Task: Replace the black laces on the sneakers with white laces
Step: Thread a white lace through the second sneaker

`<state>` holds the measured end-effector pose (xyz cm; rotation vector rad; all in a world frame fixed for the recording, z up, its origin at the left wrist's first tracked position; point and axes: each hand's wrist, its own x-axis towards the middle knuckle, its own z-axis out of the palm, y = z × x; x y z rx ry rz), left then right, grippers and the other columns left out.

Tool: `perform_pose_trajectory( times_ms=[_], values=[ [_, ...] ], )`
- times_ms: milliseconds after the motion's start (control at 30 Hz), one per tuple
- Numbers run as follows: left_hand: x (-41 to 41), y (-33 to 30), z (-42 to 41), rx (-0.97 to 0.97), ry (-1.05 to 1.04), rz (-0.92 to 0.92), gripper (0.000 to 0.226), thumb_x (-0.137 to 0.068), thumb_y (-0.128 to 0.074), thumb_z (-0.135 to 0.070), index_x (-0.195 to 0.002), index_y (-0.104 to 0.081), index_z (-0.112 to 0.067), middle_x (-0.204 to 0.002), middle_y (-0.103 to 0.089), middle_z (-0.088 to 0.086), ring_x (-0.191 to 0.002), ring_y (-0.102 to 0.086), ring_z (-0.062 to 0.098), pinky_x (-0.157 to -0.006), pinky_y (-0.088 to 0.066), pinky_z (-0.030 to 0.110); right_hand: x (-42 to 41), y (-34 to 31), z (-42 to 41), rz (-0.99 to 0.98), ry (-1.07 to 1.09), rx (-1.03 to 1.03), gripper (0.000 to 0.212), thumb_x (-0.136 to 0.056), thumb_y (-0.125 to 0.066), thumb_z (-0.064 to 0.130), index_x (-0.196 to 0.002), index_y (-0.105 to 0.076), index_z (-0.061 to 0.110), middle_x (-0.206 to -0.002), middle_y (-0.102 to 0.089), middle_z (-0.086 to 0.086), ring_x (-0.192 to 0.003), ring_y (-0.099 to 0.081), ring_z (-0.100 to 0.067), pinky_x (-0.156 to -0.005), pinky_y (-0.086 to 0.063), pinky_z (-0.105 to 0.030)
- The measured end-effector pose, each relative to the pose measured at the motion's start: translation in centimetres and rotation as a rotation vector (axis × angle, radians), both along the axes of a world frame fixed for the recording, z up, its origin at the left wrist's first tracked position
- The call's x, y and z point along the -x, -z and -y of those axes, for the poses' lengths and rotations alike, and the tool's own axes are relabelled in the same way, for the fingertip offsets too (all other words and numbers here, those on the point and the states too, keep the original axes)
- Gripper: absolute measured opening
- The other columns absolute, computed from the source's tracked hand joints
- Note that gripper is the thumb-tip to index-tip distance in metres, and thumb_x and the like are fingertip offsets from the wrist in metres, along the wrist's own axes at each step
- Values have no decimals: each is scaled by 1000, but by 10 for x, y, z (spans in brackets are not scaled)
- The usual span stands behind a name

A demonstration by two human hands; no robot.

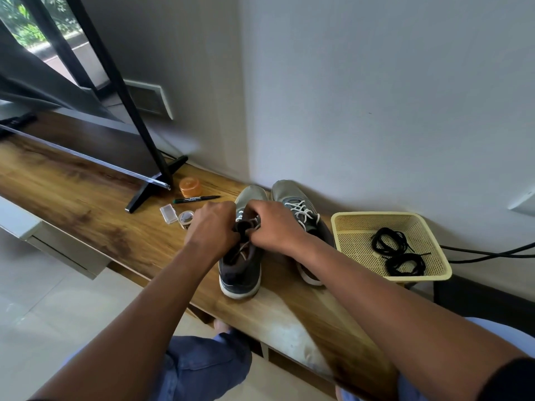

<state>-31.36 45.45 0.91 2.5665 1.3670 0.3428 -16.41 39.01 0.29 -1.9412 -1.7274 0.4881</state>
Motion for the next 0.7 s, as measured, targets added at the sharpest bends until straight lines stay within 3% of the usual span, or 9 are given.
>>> perform_pose_trajectory(
  times_ms=[100, 167, 333, 433, 533, 633, 700],
  values=[
    [3, -1, -4, 39, 25, 83, 28, -74, -83, -19, -94, -64, -24, -85, -69, -1, -79, -65, 25, -61, -46, 34, -3, -5, 0, -46, 49, 96, 49, -71, -73, 17, -118, -59, 17, -117, -58, -7, -106, -59, -25, -91, -52, -40],
    [3, -2, -5, 58, 42, 109, 30, -75, -84, -17, -102, -72, -25, -88, -73, -2, -83, -68, 23, -66, -49, 33, -5, -3, 1, -110, 139, 129, 48, -72, -76, 17, -117, -58, 17, -113, -60, -5, -103, -60, -23, -86, -53, -37],
    [3, -4, -5, 59, 41, 131, 18, -77, -82, -16, -94, -79, -23, -87, -72, -1, -82, -67, 22, -67, -54, 35, -1, 6, 2, -212, 276, 105, 28, -69, -80, 21, -91, -63, 17, -83, -67, 1, -82, -63, -19, -61, -41, -28],
    [6, -7, -7, 68, 28, 145, 12, -75, -81, -15, -83, -75, -21, -83, -71, 0, -81, -66, 24, -69, -56, 39, 0, 4, 0, -279, 311, 74, 18, -72, -74, 24, -82, -62, 17, -78, -68, 1, -76, -65, -15, -61, -49, -31],
    [6, -8, -8, 72, 8, 144, 12, -75, -79, -15, -76, -70, -23, -80, -69, 0, -79, -64, 25, -65, -51, 34, 0, 2, -3, -337, 326, 98, 11, -77, -71, 21, -80, -63, 14, -78, -72, -3, -75, -71, -21, -70, -60, -40],
    [5, -8, -7, 81, -17, 156, 12, -76, -77, -15, -73, -69, -24, -76, -66, -2, -77, -62, 23, -62, -42, 30, 2, 4, -4, -305, 335, 111, 14, -76, -75, 19, -81, -63, 16, -77, -71, -2, -77, -70, -20, -66, -57, -34],
    [5, -8, -6, 103, -21, 158, 13, -77, -75, -14, -73, -69, -24, -76, -66, -2, -77, -63, 22, -63, -47, 31, 4, 6, -4, -267, 339, 99, 18, -71, -77, 17, -80, -62, 17, -78, -68, 1, -78, -67, -19, -58, -46, -29]
  ],
)
